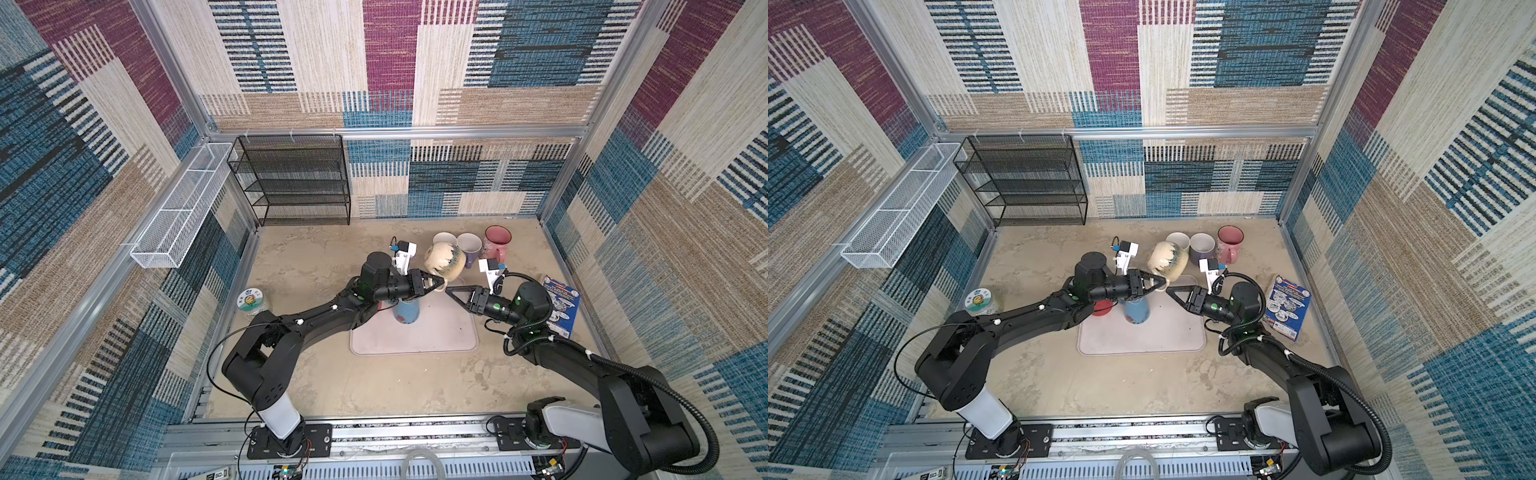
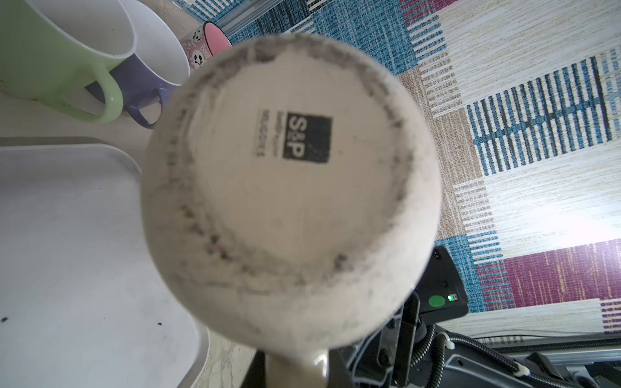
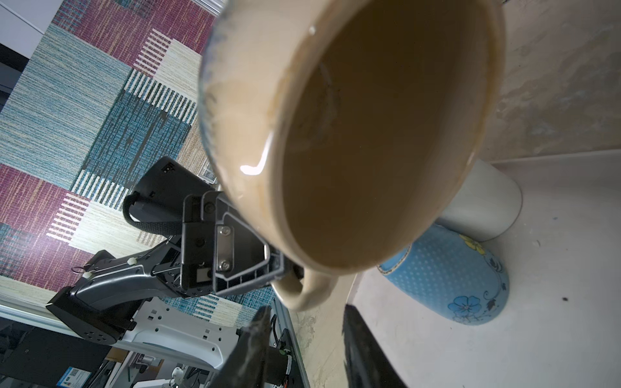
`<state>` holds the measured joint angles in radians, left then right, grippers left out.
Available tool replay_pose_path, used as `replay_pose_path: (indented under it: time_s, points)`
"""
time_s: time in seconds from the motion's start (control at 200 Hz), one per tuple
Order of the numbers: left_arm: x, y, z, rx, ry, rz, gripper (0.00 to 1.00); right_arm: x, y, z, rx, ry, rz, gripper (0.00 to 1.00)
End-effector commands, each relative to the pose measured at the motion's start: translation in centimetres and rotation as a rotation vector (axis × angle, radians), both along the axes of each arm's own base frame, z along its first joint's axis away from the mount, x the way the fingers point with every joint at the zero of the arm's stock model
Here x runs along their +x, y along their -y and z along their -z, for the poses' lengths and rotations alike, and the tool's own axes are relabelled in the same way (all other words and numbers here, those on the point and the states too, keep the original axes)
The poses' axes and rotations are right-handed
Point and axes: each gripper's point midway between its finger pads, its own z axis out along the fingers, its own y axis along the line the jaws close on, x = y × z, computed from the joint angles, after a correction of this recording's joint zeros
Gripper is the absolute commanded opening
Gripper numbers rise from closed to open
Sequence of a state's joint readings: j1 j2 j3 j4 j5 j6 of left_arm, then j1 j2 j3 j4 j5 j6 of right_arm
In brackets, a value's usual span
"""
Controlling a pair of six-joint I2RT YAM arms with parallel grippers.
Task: Turn the mug right side up
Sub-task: Place the mug at the top-center of the table.
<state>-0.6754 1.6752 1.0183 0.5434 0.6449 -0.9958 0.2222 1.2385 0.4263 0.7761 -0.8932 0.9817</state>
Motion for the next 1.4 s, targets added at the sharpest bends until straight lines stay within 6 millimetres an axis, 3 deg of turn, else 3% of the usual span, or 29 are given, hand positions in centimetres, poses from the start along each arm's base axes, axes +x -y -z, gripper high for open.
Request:
replay_pose_path:
  time_s: [0.0,0.255,1.082,1.392]
  points:
    - [-0.3,0.2,-3.5,-0.099,0.122,0.03,0.0,0.5,0.0,-0.7,0.016,0.019,0.007,0.37]
    - [-0.5,0.1,-4.4,-0.112,0.144,0.032,0.0,1.3,-0.2,-1.0,0.024,0.018,0.012,0.32]
    - [-0.1,0.6,-5.3,-0.178,0.161,0.037,0.0,1.8,-1.2,-1.3,0.085,-0.001,-0.001,0.4]
    - [-0.4,0.4,-5.0,-0.204,0.151,0.032,0.0,2.5,-0.6,-2.8,0.139,0.029,0.071,0.38]
